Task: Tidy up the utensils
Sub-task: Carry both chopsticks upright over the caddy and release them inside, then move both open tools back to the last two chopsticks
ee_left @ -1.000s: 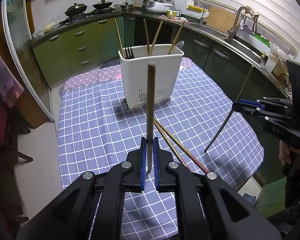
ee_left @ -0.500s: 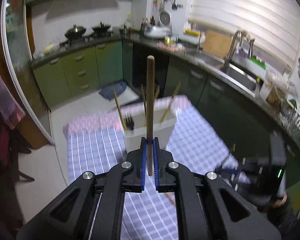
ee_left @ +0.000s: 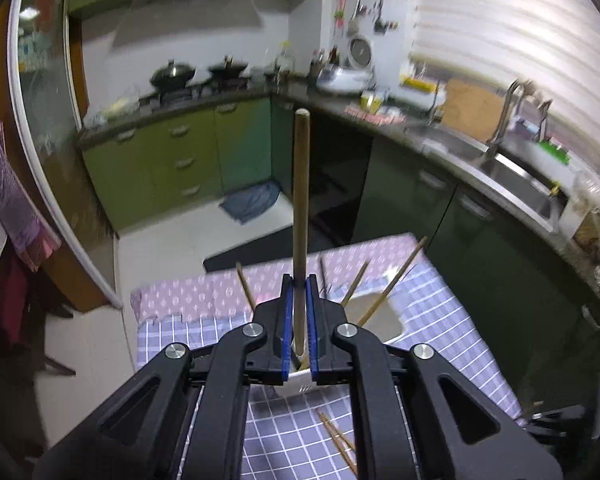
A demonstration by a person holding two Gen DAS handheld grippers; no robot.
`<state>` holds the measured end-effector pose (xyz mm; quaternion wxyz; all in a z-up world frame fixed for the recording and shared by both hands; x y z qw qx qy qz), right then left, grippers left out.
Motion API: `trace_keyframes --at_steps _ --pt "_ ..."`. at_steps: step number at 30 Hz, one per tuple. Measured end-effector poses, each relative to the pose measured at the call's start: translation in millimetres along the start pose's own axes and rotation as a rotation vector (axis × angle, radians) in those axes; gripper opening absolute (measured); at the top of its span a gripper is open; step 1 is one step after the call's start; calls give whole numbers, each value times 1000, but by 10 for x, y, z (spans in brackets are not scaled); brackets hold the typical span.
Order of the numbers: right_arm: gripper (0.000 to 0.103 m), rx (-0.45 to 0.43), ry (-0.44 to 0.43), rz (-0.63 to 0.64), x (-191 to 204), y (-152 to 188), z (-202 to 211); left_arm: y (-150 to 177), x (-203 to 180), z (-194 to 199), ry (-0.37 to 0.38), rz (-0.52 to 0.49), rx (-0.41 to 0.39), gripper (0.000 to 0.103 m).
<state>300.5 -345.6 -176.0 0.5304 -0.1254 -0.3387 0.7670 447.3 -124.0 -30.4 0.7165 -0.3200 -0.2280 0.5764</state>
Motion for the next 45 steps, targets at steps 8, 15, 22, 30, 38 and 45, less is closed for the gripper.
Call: trace_keyframes --at_steps 8,15,22,30,38,45 --pt "7 -28 0 -15 -29 -216 103 279 64 -141 -9 -5 42 43" --pt "7 -243 -24 -31 56 -1120 668 302 194 381 9 18 -28 47" --pt "7 -420 6 -98 -5 -2050 716 695 319 675 40 44 30 49" --pt "7 -264 61 -134 -155 -2097 -262 1118 424 744 53 61 109 50" --pt "24 -258 83 -82 -86 -1988 -223 1500 279 433 88 78 262 50" --pt "25 -170 83 4 55 -1215 207 1918 -66 65 89 56 415 50"
Point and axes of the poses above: each gripper's, at about its wrist camera, not at the fingertips, and z roughly against the way its jaws point, x to its left, y to its underside, the point moved 9 cm from there along -z, roughly the way its jaws point
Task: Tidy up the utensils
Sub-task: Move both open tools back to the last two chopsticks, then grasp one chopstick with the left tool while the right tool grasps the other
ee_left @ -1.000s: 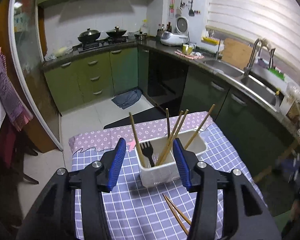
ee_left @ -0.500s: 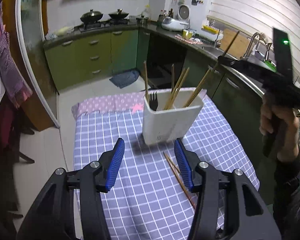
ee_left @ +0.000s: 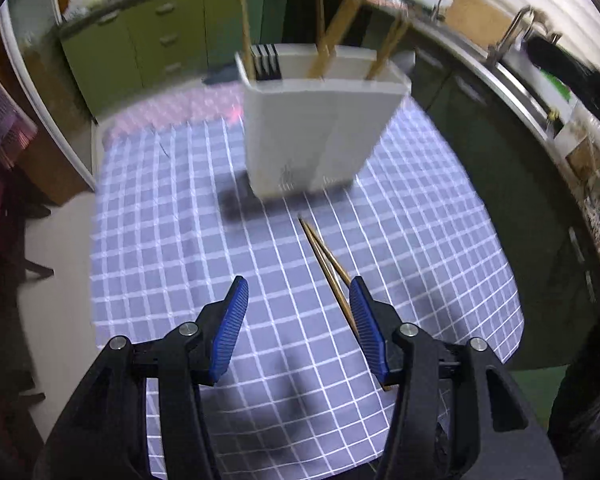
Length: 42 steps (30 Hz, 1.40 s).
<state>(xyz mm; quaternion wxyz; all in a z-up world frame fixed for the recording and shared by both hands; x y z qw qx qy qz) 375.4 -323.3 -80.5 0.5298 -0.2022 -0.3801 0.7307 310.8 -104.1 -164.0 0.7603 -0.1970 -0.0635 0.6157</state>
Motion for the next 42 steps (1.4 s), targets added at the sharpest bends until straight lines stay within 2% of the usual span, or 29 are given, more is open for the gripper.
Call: trace_keyframes --at_steps 4,8,10,15,20,25,31,34,37,42 --pt "26 178 24 25 -113 820 -246 133 -137 -380 2 20 107 50" --pt "26 289 55 21 -251 1379 -486 177 -187 -703 -14 78 183 49" --pt "26 327 54 1 -344 1570 -574 163 -177 -825 -40 98 203 42" --pt "26 356 65 -19 -514 1718 -646 130 -197 -1013 -57 128 235 38" --pt "31 378 59 -31 -544 1739 -728 104 -265 -1127 -59 144 258 34" --pt "31 388 38 -32 -505 1790 -776 85 -291 -1235 -101 142 282 22" --pt "31 384 23 -34 -495 1785 -763 106 -342 -1381 -111 148 311 22" --pt "31 382 17 -40 -503 1787 -752 95 -398 -1445 -123 132 310 20" --pt "31 382 17 -46 -520 1796 -742 72 -437 -1488 -135 110 309 11" --pt "31 387 17 -53 -561 1822 -734 3 -532 -1521 -123 81 316 8"
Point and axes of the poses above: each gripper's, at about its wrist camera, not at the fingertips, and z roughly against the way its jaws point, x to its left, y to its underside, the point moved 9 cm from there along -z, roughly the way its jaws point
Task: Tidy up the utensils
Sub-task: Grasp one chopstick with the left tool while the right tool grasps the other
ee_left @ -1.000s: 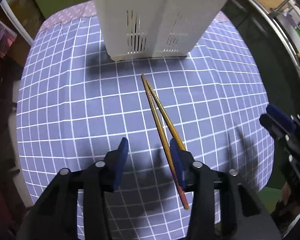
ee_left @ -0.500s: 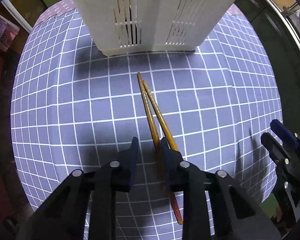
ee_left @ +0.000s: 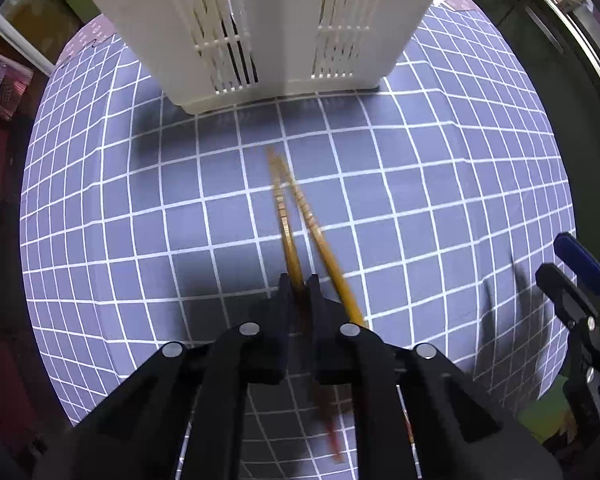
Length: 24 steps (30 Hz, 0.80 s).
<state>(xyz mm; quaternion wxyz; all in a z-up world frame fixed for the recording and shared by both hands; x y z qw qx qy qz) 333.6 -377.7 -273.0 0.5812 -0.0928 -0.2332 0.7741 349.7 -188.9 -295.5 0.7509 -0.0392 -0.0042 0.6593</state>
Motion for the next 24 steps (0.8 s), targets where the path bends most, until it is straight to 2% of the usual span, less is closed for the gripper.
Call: trace_keyframes --at_steps 5,10,16,24 --pt "31 7 1 3 7 15 -1 67 191 94 18 -3 -23 7" --pt "31 36 -10 9 78 0 -45 165 334 336 39 -22 -96 7" --pt "31 81 -2 34 226 -48 -137 241 513 739 60 -40 -220 7" --pt "31 177 -49 111 724 -173 -346 534 797 1303 97 -46 -392 7"
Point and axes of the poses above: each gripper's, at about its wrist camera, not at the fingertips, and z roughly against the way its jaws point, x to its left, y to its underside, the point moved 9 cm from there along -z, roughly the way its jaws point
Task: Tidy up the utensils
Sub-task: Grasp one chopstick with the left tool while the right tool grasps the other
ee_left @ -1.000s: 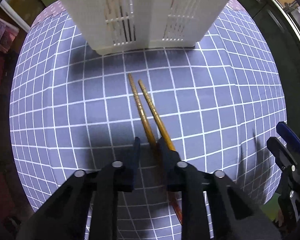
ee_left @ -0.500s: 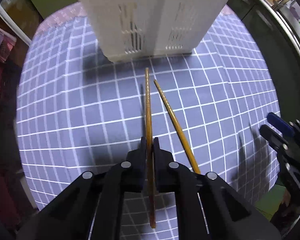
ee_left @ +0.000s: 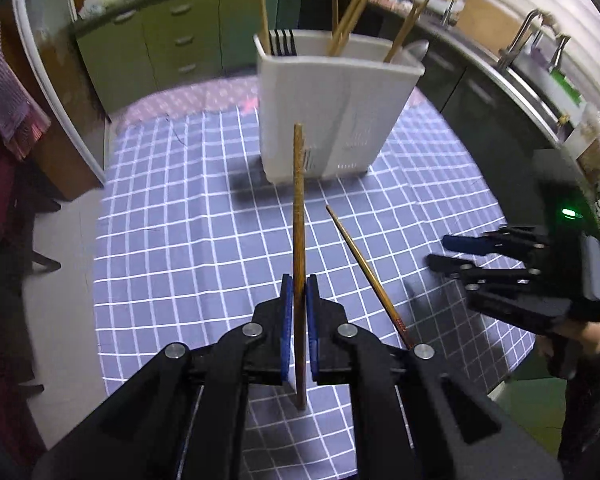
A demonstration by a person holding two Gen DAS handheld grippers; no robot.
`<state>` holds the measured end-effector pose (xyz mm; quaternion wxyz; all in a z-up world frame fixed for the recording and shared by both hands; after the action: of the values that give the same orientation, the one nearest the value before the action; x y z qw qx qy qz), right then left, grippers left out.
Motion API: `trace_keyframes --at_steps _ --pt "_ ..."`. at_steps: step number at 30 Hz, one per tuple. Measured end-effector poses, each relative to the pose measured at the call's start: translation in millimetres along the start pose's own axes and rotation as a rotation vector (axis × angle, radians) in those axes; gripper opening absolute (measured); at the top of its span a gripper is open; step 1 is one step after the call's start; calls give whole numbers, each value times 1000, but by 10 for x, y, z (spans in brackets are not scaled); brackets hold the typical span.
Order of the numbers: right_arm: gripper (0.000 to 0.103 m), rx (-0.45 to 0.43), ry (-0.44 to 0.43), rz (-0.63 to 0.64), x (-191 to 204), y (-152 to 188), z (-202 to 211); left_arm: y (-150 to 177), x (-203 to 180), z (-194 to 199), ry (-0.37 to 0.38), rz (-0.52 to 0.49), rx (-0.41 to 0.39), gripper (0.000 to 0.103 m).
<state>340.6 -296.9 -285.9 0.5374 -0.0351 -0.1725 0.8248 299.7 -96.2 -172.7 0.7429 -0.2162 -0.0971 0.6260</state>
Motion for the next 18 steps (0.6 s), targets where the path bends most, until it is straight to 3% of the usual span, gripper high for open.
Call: trace_keyframes --at_steps 7,18 --pt "18 109 -23 37 333 -175 -332 53 98 333 -29 -36 -118 7" --pt "17 197 39 67 493 -300 -645 101 117 384 -24 -60 -147 7"
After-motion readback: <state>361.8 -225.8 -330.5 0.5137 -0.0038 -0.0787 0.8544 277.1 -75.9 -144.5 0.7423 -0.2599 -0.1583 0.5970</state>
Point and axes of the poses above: each gripper's, at about its wrist camera, not at the fingertips, and z roughly against the way its jaws point, x to its left, y to its underside, the point moved 9 cm from there along -z, roughly the way its jaws point
